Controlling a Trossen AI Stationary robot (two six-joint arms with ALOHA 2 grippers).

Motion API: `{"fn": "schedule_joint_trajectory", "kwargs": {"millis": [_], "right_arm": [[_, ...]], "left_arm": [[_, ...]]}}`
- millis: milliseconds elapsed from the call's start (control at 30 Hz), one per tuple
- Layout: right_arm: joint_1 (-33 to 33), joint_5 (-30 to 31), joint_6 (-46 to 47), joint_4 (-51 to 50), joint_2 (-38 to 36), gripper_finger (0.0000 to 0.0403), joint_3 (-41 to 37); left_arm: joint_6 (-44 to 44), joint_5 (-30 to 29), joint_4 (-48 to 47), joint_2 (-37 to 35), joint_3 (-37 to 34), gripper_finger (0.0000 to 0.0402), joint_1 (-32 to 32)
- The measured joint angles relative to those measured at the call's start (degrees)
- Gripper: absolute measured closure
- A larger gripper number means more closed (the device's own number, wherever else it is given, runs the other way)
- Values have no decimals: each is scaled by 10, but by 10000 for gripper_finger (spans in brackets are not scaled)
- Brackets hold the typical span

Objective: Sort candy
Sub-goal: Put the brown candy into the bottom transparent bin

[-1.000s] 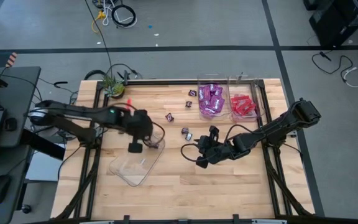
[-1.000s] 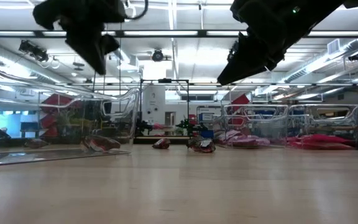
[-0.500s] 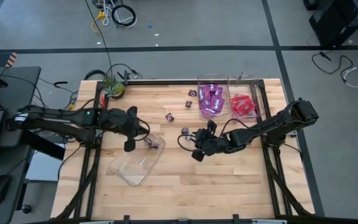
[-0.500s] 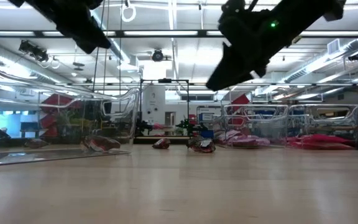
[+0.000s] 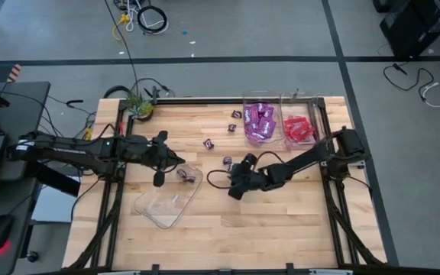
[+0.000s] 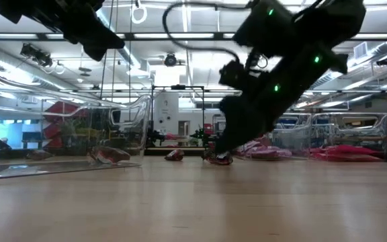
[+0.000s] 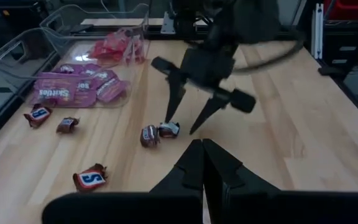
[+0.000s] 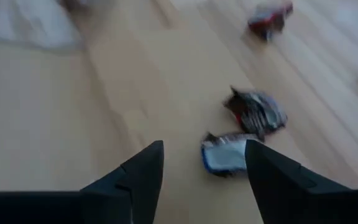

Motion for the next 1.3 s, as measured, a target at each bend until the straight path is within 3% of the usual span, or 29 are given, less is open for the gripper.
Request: {"fn": "schedule_joint_trajectory", "kwargs": {"millis": [233, 533, 600, 900, 1300], "right_arm": [[-6, 22, 12, 12, 30, 238, 2], [10, 15, -3, 0, 20, 381, -1], [12, 15, -8, 2, 19, 396, -1], [12, -6, -12, 42, 11, 388, 0], [-24, -22, 108, 91, 23, 252, 0]], "left_arm": [[0, 0, 3, 0, 0, 401, -1], [-2, 0, 4, 0, 0, 400, -1], [-3, 0, 4, 0, 0, 400, -1], [-10, 0, 4, 0, 0, 400, -1], [-13, -1, 3, 0, 0, 400, -1]]}}
